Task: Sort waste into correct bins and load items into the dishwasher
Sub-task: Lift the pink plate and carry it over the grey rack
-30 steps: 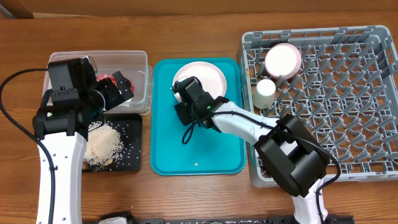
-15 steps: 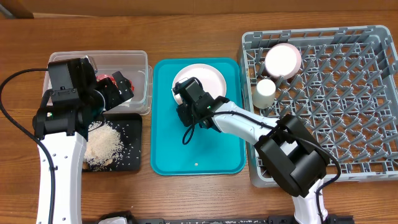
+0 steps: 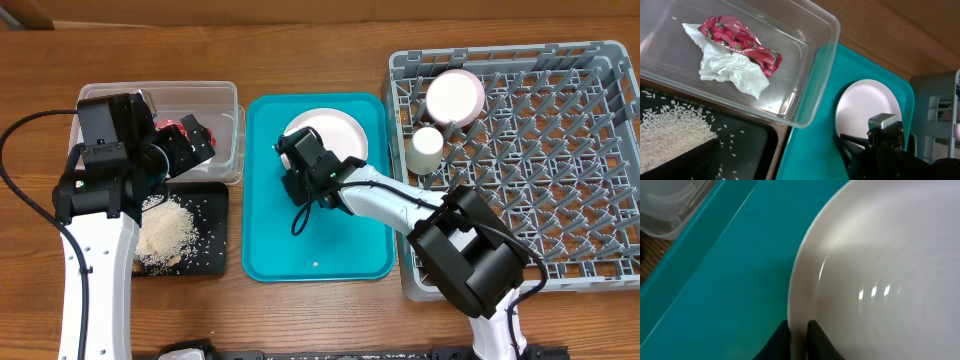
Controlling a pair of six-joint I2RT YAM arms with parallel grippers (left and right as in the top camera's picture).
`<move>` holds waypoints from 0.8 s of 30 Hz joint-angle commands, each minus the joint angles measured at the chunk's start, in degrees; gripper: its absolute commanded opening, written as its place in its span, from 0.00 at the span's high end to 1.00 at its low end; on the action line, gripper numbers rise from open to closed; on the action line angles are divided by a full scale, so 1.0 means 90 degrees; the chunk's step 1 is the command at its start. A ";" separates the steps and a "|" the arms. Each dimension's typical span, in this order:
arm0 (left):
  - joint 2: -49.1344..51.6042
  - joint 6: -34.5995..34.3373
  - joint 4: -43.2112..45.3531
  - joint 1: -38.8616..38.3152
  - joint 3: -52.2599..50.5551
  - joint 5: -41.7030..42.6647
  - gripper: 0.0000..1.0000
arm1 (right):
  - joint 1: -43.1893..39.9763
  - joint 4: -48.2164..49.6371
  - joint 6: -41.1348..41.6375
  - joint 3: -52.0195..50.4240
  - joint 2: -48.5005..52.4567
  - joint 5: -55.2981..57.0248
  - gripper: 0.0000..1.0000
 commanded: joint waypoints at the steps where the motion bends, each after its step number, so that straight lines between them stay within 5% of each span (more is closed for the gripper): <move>1: -0.0056 0.0066 0.0010 -0.0010 0.0049 -0.0041 0.00 | 0.0046 -0.0090 0.0066 -0.0022 -0.0044 -0.0272 0.90; 11: -0.0056 0.0066 0.0012 -0.0010 0.0049 -0.0041 0.00 | 0.0046 -0.0712 0.0066 -0.0017 -0.1426 -0.0403 0.96; 24: -0.0056 0.0066 0.0012 -0.0010 0.0049 -0.0039 0.00 | -0.0869 -0.2113 0.0068 -0.0017 -0.4473 -0.2242 0.96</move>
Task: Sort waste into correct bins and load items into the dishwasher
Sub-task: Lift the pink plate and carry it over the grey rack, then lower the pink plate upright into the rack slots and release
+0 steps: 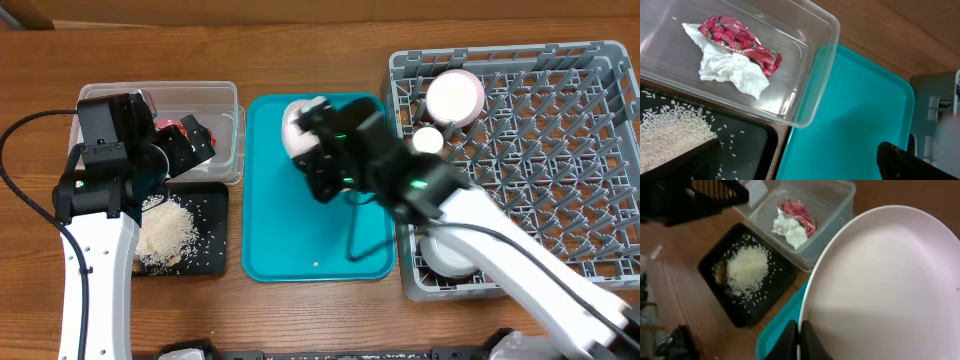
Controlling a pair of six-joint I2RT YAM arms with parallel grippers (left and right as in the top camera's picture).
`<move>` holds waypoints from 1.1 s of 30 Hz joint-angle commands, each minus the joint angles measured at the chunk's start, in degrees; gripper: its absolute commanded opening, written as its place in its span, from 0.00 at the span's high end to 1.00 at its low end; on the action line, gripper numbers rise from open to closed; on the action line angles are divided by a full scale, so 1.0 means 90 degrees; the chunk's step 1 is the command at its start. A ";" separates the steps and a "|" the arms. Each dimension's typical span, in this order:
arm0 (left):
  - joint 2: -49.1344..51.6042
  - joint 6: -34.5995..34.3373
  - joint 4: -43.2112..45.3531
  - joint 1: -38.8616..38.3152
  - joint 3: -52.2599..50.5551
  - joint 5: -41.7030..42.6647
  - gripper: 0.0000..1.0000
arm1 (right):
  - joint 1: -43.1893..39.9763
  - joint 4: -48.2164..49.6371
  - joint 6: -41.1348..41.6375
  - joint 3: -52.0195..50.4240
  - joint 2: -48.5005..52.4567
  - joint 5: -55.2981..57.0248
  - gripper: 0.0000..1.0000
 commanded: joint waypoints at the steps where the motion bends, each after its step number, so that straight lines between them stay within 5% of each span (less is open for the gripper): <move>1: -0.0056 0.0066 0.0010 -0.0010 0.0049 -0.0039 0.00 | -0.0585 -0.0248 0.0022 -0.0002 -0.0627 -0.0692 0.96; 15: -0.0056 0.0066 0.0010 -0.0010 0.0049 -0.0039 0.00 | -0.4983 -0.1450 -0.0304 -0.0010 -0.0772 -0.4364 0.96; 33: -0.0056 0.0066 0.0010 -0.0010 0.0049 -0.0039 0.00 | -0.5678 -0.2251 -0.1156 -0.0015 0.0483 -0.4299 0.96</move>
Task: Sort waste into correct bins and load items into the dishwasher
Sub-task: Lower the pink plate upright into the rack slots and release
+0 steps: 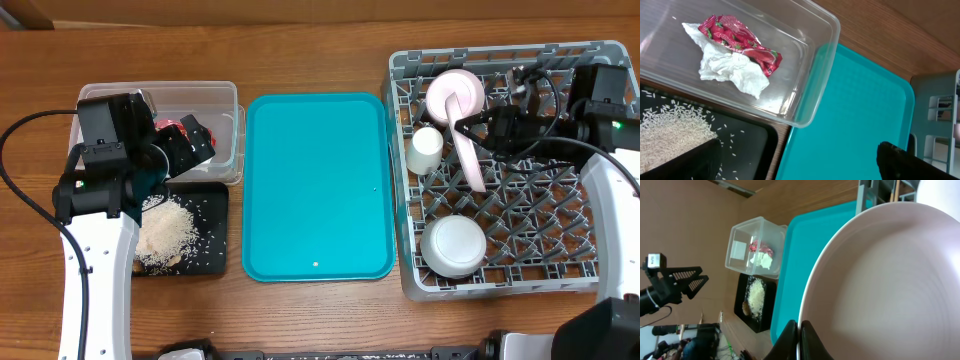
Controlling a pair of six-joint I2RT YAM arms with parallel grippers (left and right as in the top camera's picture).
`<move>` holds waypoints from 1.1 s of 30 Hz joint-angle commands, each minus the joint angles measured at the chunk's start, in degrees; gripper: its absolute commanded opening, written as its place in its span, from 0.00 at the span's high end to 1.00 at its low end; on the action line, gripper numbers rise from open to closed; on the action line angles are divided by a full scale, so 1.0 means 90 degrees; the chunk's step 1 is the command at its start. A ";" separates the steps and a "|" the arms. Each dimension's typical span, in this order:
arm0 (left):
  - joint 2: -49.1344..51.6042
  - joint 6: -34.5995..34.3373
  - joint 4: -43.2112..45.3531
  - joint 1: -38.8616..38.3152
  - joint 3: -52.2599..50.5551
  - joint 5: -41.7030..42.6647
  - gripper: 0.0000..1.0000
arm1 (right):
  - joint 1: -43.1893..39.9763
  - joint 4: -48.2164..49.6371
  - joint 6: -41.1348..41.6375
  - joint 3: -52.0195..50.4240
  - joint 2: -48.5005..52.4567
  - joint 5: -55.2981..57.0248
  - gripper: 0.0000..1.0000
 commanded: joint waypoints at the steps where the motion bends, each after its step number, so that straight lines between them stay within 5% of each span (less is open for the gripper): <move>1: -0.0056 0.0066 0.0010 -0.0010 0.0049 -0.0041 0.00 | -0.0068 0.0058 -0.0129 -0.0015 0.0058 -0.0080 0.96; 8: -0.0056 0.0066 0.0010 -0.0010 0.0049 -0.0039 0.00 | -0.0223 0.0007 -0.0126 -0.0015 0.0070 0.0211 0.95; 10: -0.0056 0.0066 0.0010 -0.0010 0.0049 -0.0039 0.00 | -0.0228 -0.0034 -0.0126 -0.0015 0.0070 0.0284 0.88; 12: -0.0056 0.0066 0.0010 -0.0010 0.0049 -0.0041 0.00 | -0.0228 -0.0085 -0.0126 -0.0015 0.0070 0.0318 0.62; 15: -0.0056 0.0066 0.0010 -0.0010 0.0049 -0.0039 0.00 | -0.0228 -0.0109 -0.0126 -0.0015 0.0070 0.0427 0.48; 22: -0.0056 0.0066 0.0010 -0.0010 0.0049 -0.0039 0.00 | -0.0228 0.0209 -0.0085 -0.0015 0.0070 0.0437 0.46; 28: -0.0056 0.0066 0.0010 -0.0010 0.0049 -0.0039 0.00 | -0.0265 0.1734 0.0753 -0.0015 0.0070 0.0444 0.43; 33: -0.0056 0.0066 0.0010 -0.0010 0.0049 -0.0039 0.00 | -0.0182 0.2443 0.1428 -0.0015 0.0070 -0.0170 0.26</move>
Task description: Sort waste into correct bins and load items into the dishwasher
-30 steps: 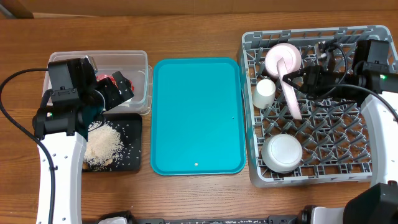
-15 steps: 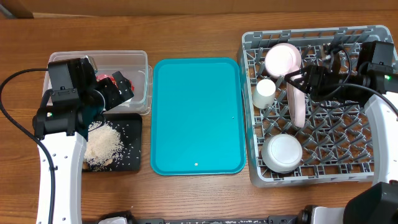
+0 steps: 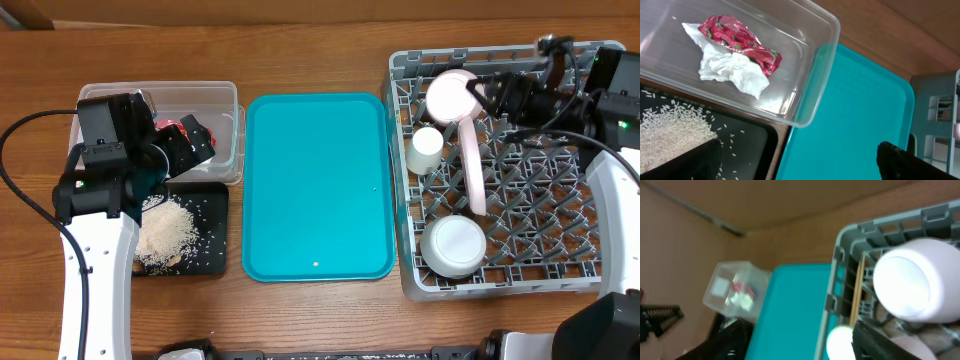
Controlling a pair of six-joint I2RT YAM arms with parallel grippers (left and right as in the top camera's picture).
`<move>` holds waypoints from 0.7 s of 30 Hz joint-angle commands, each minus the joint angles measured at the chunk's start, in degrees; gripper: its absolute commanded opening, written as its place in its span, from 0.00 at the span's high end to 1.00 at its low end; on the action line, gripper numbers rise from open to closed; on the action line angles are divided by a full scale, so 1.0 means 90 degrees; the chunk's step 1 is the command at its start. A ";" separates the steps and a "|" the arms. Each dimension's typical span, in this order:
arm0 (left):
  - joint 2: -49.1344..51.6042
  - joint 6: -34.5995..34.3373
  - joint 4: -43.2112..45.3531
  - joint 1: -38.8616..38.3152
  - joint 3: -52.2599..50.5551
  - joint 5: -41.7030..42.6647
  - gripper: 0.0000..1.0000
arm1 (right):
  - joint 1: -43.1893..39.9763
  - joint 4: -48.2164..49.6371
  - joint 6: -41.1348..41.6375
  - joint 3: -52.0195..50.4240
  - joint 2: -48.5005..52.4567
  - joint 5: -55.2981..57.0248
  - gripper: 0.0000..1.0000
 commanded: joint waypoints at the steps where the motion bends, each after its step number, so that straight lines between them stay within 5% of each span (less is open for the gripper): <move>1: -0.0056 0.0066 0.0012 -0.0010 0.0049 -0.0041 0.00 | 0.0102 0.0112 0.0520 0.0002 0.0012 -0.0731 0.25; 6: -0.0056 0.0066 0.0012 -0.0010 0.0049 -0.0039 0.00 | 0.0777 -0.0010 0.0245 0.0002 0.0017 -0.0918 0.16; 11: -0.0056 0.0066 0.0012 -0.0010 0.0049 -0.0039 0.00 | 0.1557 0.0318 0.0124 0.0002 0.0044 0.0270 0.16; 16: -0.0056 0.0066 0.0012 -0.0010 0.0049 -0.0039 0.00 | 0.2443 0.0355 0.0124 0.0002 0.0066 0.3257 0.14; 18: -0.0056 0.0066 0.0012 -0.0010 0.0049 -0.0039 0.00 | 0.2735 0.0308 0.0143 0.0002 0.0095 0.4354 0.00; 21: -0.0056 0.0066 0.0012 -0.0010 0.0049 -0.0039 0.00 | 0.3082 0.0284 0.0141 0.0002 0.0136 0.4957 0.00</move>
